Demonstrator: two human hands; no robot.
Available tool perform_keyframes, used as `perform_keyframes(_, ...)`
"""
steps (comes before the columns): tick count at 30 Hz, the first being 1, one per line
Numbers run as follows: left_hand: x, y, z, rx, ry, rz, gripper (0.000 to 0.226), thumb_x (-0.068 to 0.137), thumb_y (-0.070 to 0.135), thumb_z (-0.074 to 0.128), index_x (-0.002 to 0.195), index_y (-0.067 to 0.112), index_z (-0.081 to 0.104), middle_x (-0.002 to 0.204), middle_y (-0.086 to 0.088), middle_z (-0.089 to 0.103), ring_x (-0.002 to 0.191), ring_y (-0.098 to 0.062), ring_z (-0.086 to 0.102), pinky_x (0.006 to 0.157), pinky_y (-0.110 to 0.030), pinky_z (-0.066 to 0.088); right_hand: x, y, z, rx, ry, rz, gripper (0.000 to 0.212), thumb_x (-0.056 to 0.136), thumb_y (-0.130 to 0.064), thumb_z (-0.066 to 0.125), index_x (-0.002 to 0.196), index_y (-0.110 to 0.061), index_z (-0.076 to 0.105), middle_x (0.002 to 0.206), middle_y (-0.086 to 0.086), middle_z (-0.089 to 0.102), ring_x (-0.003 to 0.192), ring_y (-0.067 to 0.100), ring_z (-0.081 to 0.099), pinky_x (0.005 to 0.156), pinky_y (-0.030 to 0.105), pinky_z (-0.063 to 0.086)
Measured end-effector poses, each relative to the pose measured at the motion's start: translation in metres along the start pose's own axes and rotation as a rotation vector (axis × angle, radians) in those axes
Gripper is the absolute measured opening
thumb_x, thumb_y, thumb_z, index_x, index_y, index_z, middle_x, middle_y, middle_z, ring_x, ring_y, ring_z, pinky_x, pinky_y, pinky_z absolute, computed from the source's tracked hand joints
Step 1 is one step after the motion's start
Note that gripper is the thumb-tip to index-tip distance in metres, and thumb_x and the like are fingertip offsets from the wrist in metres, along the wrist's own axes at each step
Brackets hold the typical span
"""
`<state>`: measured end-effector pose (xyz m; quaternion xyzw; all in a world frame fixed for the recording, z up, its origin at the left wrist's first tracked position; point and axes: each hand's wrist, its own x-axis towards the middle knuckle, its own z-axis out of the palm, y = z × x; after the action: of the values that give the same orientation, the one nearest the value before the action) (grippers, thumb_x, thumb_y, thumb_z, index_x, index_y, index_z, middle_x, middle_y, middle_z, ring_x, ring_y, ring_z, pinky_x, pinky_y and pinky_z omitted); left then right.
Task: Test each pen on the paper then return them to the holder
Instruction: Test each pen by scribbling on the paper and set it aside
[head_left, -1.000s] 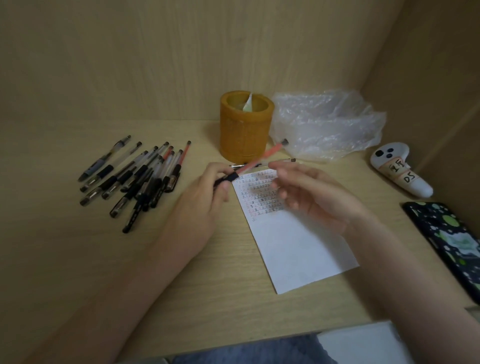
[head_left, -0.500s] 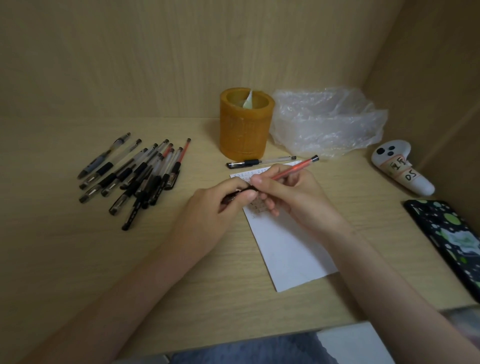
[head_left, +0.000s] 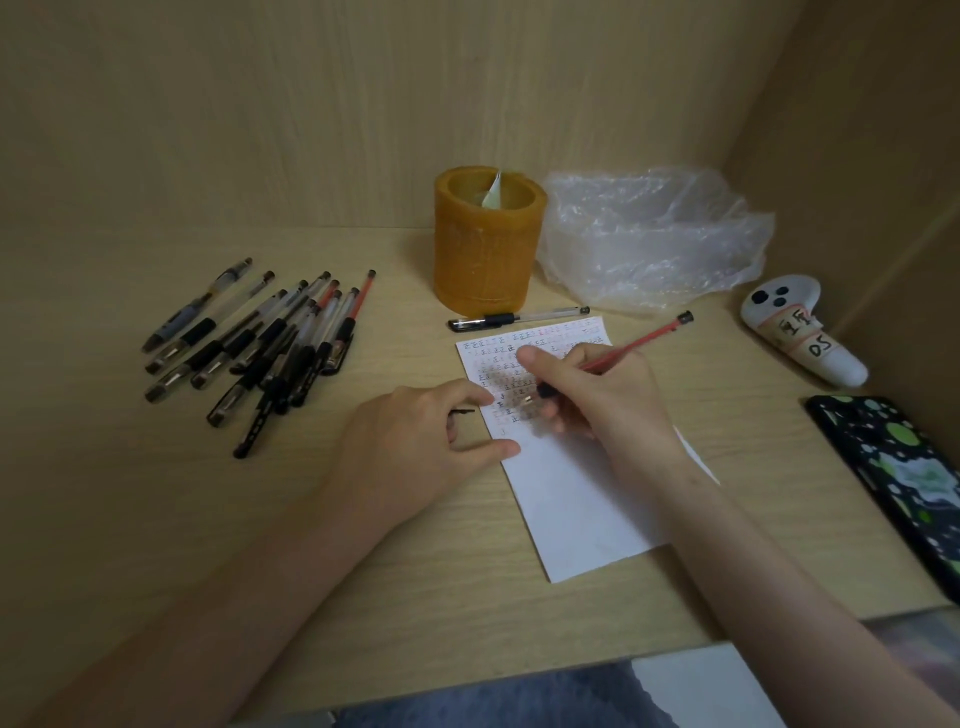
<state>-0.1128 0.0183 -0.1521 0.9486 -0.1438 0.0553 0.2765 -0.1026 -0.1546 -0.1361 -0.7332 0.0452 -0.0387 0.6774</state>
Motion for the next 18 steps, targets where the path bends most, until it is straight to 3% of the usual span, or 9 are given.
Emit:
perform_keyframes(3,0.000,0.001,0.000,0.028,-0.005,-0.020,0.052,0.066,0.070,0.059,0.110,0.043,0.057,0.063,0.013,0.056,0.066,0.000,0.056,0.065,-0.023,0.047,0.000,0.005,0.010,-0.152,0.061,-0.053,0.041,0.077,-0.025,0.078,0.050,-0.009,0.052,0.042,-0.010,0.048,0.041,0.003,0.042,0.046,0.012,0.034)
perform_keyframes(7,0.000,0.003,0.001,0.023,-0.007,-0.031,0.052,0.065,0.069,0.060,0.109,0.042,0.057,0.064,0.013,0.058,0.069,0.000,0.057,0.069,-0.025,0.049,-0.003,0.011,0.012,-0.216,0.118,-0.126,0.032,0.081,-0.010,0.066,0.060,0.009,0.051,0.053,0.006,0.049,0.048,0.004,0.040,0.047,0.012,0.033)
perform_keyframes(12,-0.001,0.004,0.001,0.021,-0.003,-0.035,0.050,0.065,0.068,0.062,0.108,0.041,0.057,0.057,0.014,0.051,0.065,-0.001,0.054,0.069,-0.027,0.049,-0.002,0.016,0.010,-0.197,0.141,-0.141,0.033,0.081,-0.006,0.062,0.052,-0.008,0.046,0.046,-0.004,0.042,0.045,0.003,0.037,0.047,0.012,0.032)
perform_keyframes(18,-0.001,0.004,0.000,0.019,-0.013,-0.040,0.050,0.066,0.068,0.061,0.108,0.042,0.057,0.055,0.013,0.049,0.061,0.000,0.050,0.068,-0.028,0.049,-0.002,0.018,0.012,-0.205,0.126,-0.169,0.032,0.082,-0.008,0.063,0.054,-0.006,0.049,0.050,0.001,0.047,0.048,0.004,0.042,0.049,0.012,0.034)
